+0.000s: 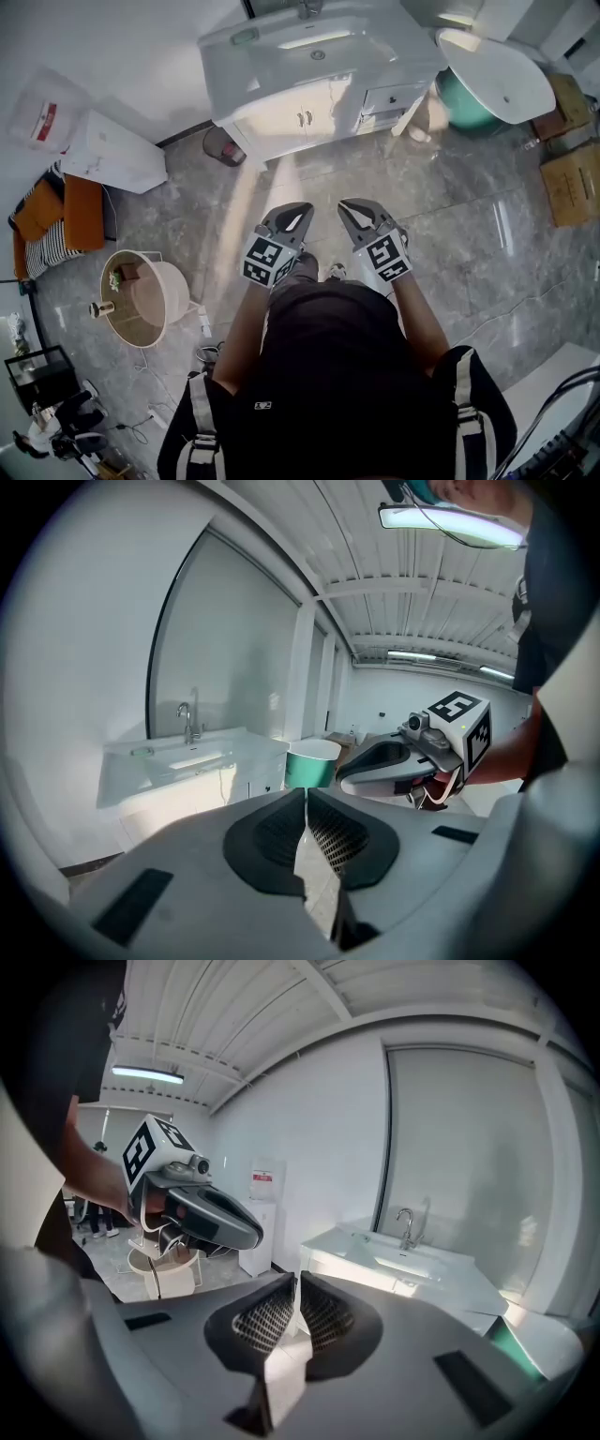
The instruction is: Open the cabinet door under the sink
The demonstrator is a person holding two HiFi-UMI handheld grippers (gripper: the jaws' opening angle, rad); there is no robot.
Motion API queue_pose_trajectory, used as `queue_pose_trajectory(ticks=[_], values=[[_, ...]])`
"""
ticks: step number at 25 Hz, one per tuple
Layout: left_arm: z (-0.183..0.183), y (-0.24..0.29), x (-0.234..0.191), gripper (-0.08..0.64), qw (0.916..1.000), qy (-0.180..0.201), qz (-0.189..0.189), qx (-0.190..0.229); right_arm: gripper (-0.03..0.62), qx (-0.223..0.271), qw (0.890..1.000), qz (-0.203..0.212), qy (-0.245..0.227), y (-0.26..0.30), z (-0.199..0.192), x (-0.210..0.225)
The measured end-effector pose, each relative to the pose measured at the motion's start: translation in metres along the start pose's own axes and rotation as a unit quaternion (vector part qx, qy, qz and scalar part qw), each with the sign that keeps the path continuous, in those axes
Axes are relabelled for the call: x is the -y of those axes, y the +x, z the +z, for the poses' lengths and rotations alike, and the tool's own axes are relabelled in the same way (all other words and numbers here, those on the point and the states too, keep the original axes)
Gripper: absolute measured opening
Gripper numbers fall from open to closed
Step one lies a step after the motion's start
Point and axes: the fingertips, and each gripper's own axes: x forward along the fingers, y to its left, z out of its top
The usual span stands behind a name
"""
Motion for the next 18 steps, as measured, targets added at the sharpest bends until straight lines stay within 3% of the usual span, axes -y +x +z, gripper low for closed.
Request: queue_pose_trajectory(ticks=[12, 18], values=[[-0.005, 0.005, -0.012, 0.017, 1.0000, 0.003, -0.003, 0.003, 0.075, 0.000, 1.000, -0.017, 0.012, 0.006, -0.003, 0.010], [-0.009, 0.012, -0.039, 0.017, 0.9998, -0.007, -0.018, -0.002, 0.075, -0.017, 0.999, -0.032, 0.028, 0.028, -0.005, 0.022]])
